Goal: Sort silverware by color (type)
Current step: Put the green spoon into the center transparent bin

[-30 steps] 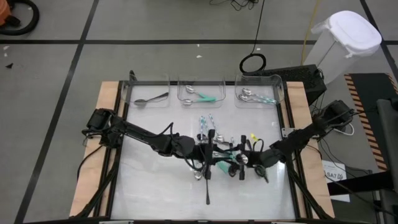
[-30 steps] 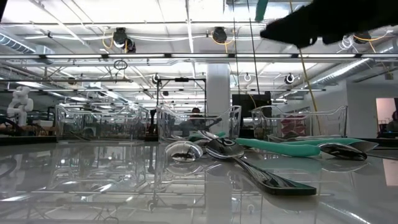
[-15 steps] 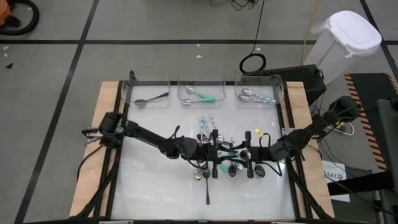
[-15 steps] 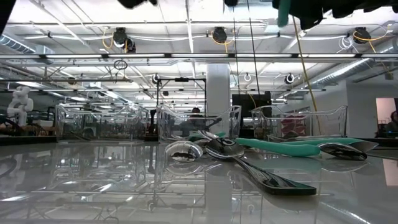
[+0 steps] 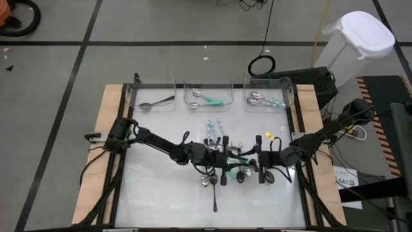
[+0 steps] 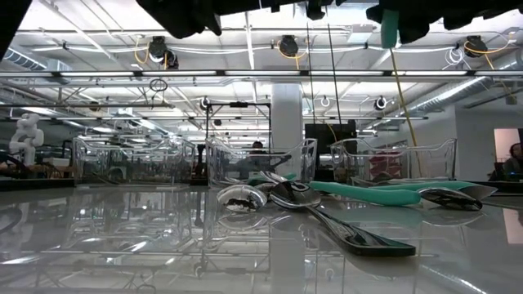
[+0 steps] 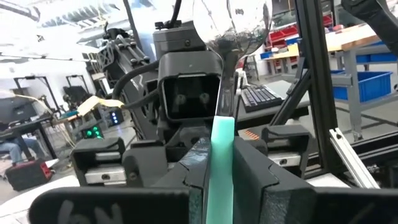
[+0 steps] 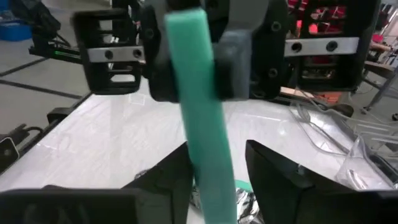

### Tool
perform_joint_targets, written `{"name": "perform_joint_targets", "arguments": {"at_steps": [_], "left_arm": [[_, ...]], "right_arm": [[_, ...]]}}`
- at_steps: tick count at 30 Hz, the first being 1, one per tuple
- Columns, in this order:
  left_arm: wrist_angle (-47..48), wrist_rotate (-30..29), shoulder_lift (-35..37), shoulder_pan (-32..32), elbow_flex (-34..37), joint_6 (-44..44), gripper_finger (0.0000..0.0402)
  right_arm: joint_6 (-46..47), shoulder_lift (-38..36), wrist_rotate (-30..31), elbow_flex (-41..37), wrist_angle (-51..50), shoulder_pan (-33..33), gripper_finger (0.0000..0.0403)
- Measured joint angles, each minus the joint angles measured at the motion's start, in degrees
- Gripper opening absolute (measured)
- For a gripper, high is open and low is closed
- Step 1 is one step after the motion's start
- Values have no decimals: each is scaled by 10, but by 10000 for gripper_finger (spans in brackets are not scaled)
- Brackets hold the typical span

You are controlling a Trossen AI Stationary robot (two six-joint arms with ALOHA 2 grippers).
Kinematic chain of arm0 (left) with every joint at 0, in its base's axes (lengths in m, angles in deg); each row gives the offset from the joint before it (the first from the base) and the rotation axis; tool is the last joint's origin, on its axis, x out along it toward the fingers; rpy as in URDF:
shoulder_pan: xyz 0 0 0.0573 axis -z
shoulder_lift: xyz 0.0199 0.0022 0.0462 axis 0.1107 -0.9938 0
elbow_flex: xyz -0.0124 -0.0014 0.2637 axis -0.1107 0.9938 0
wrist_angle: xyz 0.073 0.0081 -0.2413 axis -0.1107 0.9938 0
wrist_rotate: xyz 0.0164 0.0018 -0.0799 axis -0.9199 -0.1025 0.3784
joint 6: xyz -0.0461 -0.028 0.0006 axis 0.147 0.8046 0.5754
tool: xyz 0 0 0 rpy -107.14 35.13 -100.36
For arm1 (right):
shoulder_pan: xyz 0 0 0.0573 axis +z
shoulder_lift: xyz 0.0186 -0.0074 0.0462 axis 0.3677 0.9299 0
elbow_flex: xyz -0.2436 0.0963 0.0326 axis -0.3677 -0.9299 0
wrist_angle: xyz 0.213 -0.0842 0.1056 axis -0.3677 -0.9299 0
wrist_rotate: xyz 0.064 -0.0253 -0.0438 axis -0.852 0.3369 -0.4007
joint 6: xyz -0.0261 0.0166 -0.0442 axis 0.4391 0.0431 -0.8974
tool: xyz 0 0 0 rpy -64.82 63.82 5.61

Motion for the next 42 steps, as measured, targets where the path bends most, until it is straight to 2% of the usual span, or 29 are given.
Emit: {"name": "perform_joint_targets", "arguments": {"at_steps": [6, 12, 16, 19, 23, 27, 30, 34, 38, 42], "left_arm": [[7, 17, 0, -5, 0, 11, 47], [36, 20, 1, -7, -1, 9, 47], [99, -25, 9, -6, -3, 18, 60], [193, -69, 42, -6, -1, 42, 99], [364, -169, 111, 1, -1, 80, 153], [548, -229, 176, 3, -1, 138, 175], [676, -233, 201, 2, 0, 197, 177], [808, -232, 198, 4, 0, 251, 177], [872, -232, 170, 6, 0, 296, 177], [874, -230, 152, 1, -1, 286, 177]], "right_arm": [[-1, -15, -34, 0, -17, 0, 75], [0, -14, -41, 0, -27, 0, 71], [2, -15, -28, -2, -37, -3, 71], [5, -17, 2, 13, -63, -11, 71], [3, -18, 20, 41, -122, -28, 71], [-43, -19, 21, 75, -152, -58, 71], [-89, -19, 17, 97, -154, -96, 71], [-128, -18, -34, 116, -152, -166, 71], [-141, -9, -100, 143, -127, -252, 71], [-153, 25, -126, 201, -138, -340, 71]]}}
